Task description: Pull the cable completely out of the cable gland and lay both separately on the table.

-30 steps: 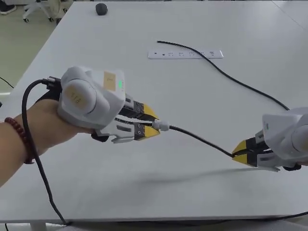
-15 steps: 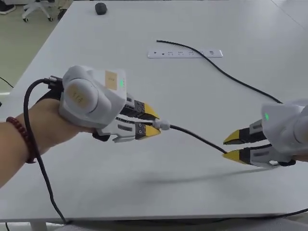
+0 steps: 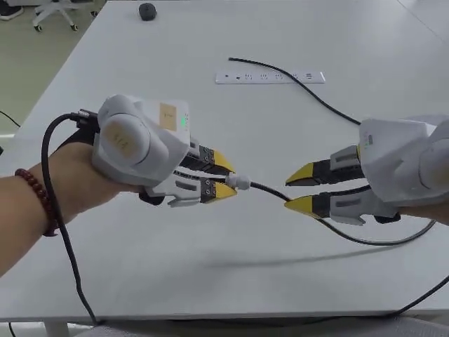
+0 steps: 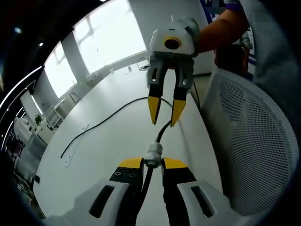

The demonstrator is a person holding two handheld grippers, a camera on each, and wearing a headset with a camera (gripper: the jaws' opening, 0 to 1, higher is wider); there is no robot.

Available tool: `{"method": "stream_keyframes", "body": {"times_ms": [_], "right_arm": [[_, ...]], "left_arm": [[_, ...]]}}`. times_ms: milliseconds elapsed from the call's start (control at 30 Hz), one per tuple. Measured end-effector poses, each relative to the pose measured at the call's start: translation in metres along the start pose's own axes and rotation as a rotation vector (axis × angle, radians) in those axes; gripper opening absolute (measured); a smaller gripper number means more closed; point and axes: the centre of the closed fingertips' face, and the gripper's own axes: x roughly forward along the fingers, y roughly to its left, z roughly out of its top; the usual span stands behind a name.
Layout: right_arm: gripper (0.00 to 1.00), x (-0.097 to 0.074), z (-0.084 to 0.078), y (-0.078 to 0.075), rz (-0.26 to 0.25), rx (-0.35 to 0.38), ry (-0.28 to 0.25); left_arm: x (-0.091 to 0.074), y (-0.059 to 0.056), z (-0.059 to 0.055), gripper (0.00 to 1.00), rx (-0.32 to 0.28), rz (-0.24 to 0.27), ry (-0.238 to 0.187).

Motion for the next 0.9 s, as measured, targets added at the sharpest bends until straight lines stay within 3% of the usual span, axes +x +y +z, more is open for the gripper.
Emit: {"method": "stream_keyframes", "body": {"times_ms": [333,600,900], "right_arm": [[0.09,0.01,0.022,-0.004,0.012,-0.028,-0.026],[0.0,0.017,0.021,-0.002,0.029,-0.051,-0.001],[0.0,0.015,0.021,-0.008,0.015,-0.075,0.004]], "left_arm": [[0.004,-0.004,0.005,0.16,0.007,-0.013,-0.009],[0.005,-0.002,0.008,0.16,0.005,-0.011,-0.019],[0.004,0.003,0.008,0.16,0.0,-0.002,-0.021]]}}
